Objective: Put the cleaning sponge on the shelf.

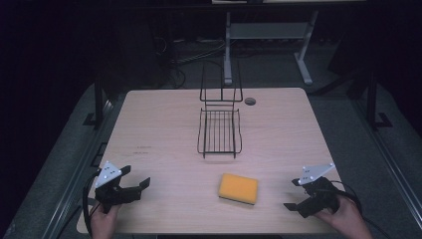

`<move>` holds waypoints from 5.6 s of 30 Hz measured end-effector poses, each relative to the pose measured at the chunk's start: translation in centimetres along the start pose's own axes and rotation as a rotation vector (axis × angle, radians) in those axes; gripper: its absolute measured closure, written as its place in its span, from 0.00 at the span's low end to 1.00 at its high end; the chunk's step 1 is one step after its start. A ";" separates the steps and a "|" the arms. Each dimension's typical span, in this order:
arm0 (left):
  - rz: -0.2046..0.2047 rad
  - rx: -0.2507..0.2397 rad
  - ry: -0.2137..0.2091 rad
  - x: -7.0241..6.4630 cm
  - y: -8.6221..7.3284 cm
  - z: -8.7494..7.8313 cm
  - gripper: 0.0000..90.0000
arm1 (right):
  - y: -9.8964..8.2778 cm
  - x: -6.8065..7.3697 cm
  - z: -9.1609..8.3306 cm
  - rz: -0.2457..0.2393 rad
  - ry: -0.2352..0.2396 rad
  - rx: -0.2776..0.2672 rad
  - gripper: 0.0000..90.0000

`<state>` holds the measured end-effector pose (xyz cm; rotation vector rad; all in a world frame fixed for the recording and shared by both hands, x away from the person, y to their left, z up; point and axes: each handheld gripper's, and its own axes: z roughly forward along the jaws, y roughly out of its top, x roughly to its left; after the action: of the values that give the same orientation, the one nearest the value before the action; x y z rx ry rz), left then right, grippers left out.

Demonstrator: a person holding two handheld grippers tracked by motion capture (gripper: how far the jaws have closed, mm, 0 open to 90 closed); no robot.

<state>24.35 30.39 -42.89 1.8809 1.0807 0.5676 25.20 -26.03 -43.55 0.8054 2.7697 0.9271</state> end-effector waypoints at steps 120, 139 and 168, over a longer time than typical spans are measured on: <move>-0.007 -0.018 -0.013 0.1 0.2 -0.2 0.16 | 13.2 3.6 10.9 -0.284 0.120 0.262 0.17; -0.013 -0.022 -0.011 0.1 0.2 -0.4 0.16 | 13.8 3.3 10.5 -0.296 0.142 0.229 0.24; -0.017 -0.026 -0.010 0.2 0.2 -0.4 0.16 | 17.6 1.1 8.9 -0.311 0.148 0.154 0.24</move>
<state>24.21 30.68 -42.52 1.8481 1.0768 0.5590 34.52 -8.93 -40.38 0.3151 3.0038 0.7510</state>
